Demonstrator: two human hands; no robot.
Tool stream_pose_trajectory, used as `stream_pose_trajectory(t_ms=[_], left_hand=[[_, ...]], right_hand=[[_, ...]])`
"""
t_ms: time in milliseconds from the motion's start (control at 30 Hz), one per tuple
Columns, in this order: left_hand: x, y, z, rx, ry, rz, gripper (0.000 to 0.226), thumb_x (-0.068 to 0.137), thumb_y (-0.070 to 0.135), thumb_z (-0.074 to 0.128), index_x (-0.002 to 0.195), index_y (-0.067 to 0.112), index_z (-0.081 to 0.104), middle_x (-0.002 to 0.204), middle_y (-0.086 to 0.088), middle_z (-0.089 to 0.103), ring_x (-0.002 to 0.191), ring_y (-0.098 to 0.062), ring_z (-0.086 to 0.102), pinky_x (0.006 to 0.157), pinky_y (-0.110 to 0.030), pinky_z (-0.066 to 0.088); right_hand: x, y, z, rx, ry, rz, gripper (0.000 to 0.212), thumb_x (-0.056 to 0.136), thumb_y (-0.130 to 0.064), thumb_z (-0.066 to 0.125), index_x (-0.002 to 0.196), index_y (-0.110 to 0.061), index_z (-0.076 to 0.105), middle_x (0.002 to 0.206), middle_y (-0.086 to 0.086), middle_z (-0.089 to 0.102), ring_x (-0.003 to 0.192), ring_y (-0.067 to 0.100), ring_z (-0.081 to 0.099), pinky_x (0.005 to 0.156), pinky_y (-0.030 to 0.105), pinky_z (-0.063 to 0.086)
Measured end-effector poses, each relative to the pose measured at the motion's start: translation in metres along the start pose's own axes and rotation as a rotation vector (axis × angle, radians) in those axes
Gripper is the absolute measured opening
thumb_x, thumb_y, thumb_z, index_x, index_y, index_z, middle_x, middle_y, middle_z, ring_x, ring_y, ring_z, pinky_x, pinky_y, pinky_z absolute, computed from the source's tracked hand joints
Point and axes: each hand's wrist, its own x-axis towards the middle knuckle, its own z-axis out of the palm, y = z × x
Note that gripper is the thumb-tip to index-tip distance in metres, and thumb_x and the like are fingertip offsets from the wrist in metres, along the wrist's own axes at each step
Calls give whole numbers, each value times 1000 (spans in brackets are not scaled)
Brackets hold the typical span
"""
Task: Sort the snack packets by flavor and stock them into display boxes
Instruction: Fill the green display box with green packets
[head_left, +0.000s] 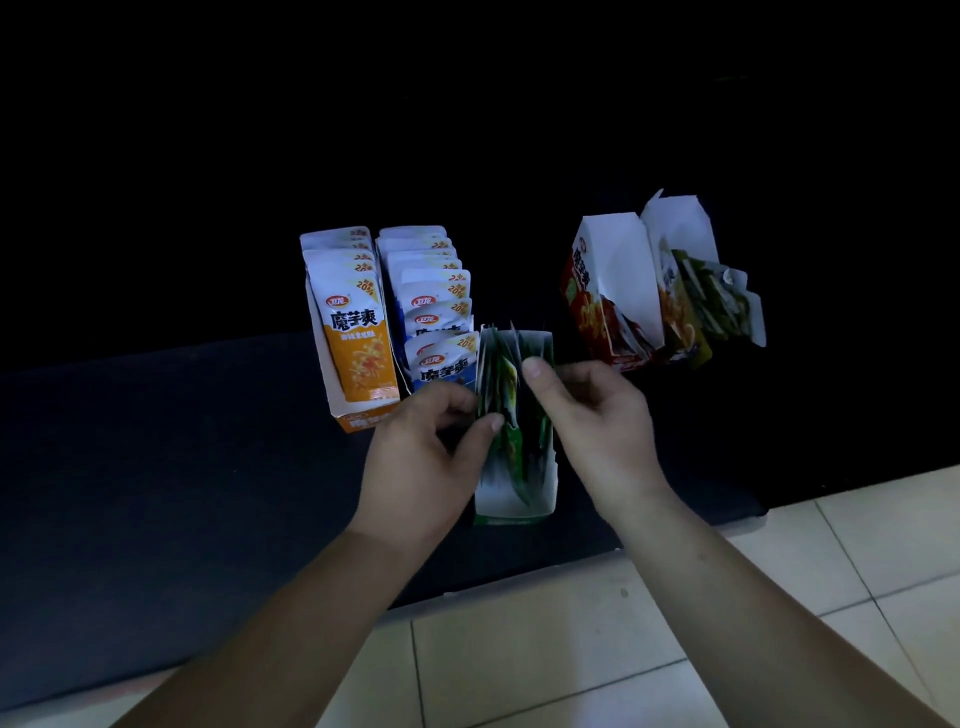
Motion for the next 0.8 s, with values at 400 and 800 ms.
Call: stream_pose_trajectory(t_ms=[400,800], left_hand=[[-16,10,16,458,-11,129,28,87,50,72,72,27,70,53,10,50,52,-8,50,45,-29,47],[-44,33,9,395,8,378,14,87,20,72,74,23,69,66,8,61,57,-13,57,46,-34,46]], right_hand=[[-8,17,-11,13,-27,43,14,84,-29,85,93,-21,78,84,-4,77,81,4,72,73,23,58],[-42,-22,-33,253,-270,-28,48,65,-33,83,109,-14,75,93,8,79,84,18,75,72,35,62]])
